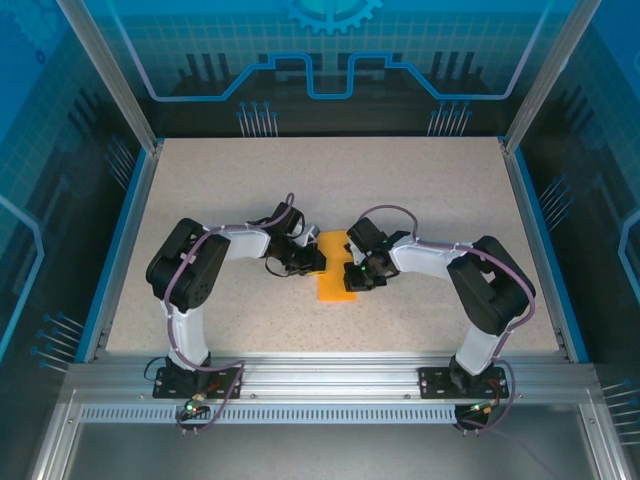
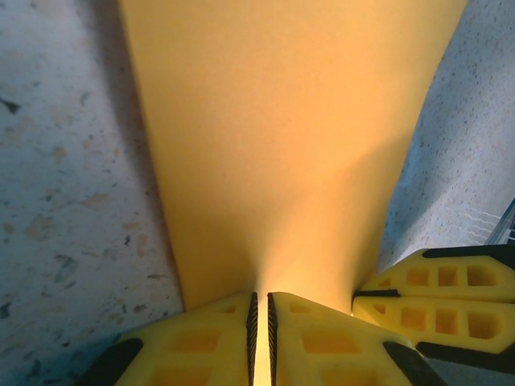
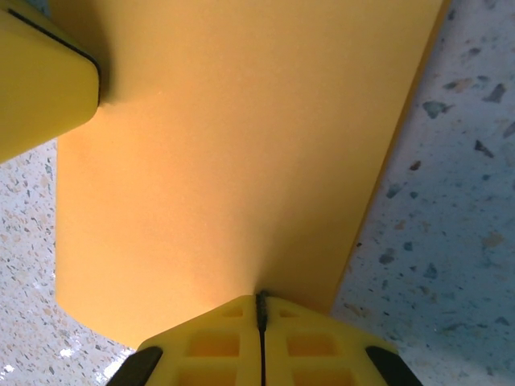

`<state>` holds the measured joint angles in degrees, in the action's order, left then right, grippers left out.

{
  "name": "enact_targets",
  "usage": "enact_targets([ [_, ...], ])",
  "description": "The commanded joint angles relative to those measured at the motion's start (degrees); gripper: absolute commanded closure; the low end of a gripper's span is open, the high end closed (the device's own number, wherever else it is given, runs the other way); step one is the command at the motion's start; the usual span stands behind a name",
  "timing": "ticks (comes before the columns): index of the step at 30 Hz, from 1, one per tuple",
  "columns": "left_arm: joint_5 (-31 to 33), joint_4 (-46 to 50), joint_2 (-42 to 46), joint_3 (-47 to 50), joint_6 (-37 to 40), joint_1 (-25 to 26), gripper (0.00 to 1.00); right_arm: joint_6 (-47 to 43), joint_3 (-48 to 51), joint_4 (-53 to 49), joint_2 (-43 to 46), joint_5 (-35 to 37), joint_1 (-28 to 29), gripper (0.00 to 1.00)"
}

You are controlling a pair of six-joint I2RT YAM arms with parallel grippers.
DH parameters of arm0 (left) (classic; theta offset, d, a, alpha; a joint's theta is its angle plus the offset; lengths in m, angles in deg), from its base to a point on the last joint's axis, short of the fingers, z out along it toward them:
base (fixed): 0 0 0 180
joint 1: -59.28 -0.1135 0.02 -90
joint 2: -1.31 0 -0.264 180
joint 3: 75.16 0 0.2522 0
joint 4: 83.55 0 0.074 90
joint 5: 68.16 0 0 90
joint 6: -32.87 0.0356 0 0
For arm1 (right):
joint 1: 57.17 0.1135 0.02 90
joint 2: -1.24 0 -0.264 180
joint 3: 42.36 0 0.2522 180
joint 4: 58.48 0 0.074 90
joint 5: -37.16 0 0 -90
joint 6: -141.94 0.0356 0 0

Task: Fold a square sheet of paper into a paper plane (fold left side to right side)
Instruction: First fold the square sheet of paper in half at the center of the table.

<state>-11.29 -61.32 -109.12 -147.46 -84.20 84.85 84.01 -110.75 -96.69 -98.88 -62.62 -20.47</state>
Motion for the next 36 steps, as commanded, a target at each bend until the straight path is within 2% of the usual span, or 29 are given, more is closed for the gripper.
enact_targets([
  [1, 5.54, 1.17, -1.14, -0.33, -0.42, -0.08, 0.83, -1.04, 2.60, -10.02, -3.60, 5.17, -0.38, 0.93],
  [25, 7.84, 6.98, -12.61, -21.06, 1.10, -3.79, 0.79, -1.48, 3.92, -9.31, -2.95, 4.95, -0.94, 0.94],
  [36, 7.05, 7.96, -13.53, -24.39, 1.04, -4.95, 0.77, -2.78, 3.89, -9.91, -2.29, 5.09, -2.16, 0.94],
])
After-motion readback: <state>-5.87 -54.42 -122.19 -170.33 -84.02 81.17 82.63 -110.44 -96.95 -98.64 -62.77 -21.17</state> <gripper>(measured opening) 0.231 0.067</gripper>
